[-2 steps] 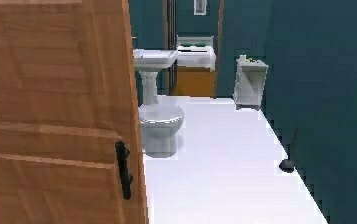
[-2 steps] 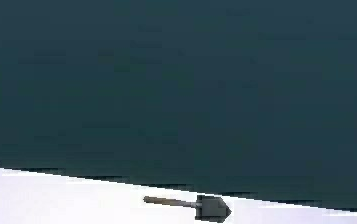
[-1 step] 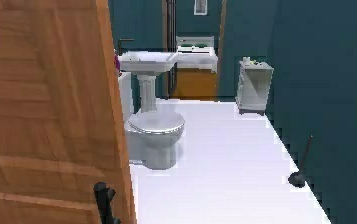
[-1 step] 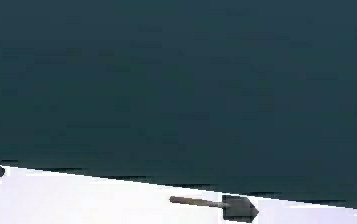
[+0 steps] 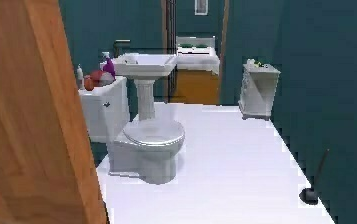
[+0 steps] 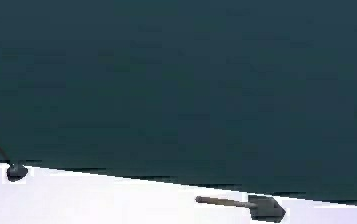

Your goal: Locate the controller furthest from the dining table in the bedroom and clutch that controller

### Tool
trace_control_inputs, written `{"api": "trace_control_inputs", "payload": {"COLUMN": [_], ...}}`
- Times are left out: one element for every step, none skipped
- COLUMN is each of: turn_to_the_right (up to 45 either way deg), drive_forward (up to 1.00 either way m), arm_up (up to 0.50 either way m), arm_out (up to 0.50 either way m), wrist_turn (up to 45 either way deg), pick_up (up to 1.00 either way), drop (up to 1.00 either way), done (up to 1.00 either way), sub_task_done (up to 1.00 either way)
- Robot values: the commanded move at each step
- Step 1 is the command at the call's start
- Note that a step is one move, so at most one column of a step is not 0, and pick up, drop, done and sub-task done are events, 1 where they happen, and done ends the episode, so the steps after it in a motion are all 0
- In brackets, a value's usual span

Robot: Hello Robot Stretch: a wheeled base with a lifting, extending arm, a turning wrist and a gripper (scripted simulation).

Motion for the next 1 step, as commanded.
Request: {"api": "trace_control_inputs", "payload": {"turn_to_the_right": [45.0], "drive_forward": [0.0], "arm_up": [0.0], "arm_out": [0.0], "wrist_turn": [0.0], "pick_up": [0.0], "drop": [0.0], "done": [0.0], "sub_task_done": [0.0]}}
